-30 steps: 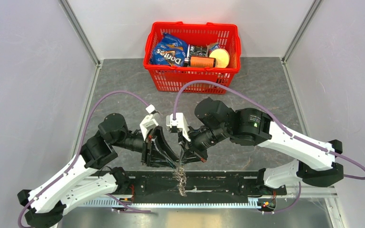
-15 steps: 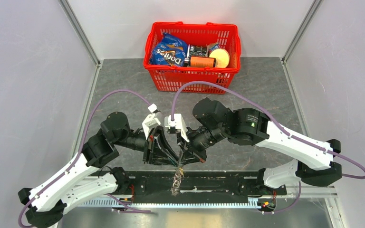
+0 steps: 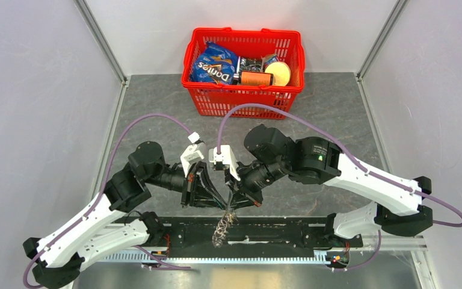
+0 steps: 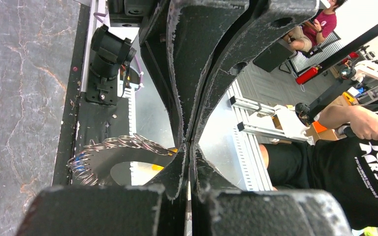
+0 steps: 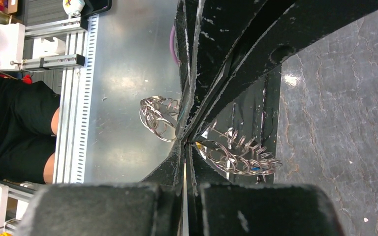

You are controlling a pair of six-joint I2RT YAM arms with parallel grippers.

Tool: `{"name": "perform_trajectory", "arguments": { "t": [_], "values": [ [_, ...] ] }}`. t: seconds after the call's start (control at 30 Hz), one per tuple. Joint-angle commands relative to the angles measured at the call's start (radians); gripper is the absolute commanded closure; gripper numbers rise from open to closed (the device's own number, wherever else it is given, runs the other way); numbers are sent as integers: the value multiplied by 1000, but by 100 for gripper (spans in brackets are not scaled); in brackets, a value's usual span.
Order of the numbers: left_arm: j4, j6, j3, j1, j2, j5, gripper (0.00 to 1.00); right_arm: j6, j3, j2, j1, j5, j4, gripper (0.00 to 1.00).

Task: Put the keys on the keyring

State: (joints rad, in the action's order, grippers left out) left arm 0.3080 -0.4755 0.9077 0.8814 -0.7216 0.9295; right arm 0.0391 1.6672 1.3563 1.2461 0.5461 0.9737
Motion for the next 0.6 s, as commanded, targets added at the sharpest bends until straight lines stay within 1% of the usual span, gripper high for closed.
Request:
{"name": "perform_trajectory", "arguments": {
  "t": [0.0, 0.2, 0.3, 0.33, 0.4, 0.47, 0.57],
  "values": [
    [-15, 47, 40, 3, 2, 2, 98, -16, 19, -21, 4, 26, -70, 100],
    [-62, 59, 22, 4, 26, -3, 98, 4, 7, -35, 4, 12, -104, 100],
    [-79, 62, 19, 4, 41, -17, 98, 20, -5, -54, 4, -1, -127, 95],
    [-86, 62, 17, 3, 48, -20, 98, 27, -7, -59, 4, -8, -135, 89],
    [-110, 52, 14, 3, 57, -25, 98, 42, -18, -81, 5, -18, -152, 80],
    [-134, 42, 8, 3, 65, -31, 98, 57, -32, -101, 4, -35, -171, 68],
    [-162, 30, 2, 3, 70, -33, 98, 81, -59, -136, 4, -60, -205, 59]
  ]
}}
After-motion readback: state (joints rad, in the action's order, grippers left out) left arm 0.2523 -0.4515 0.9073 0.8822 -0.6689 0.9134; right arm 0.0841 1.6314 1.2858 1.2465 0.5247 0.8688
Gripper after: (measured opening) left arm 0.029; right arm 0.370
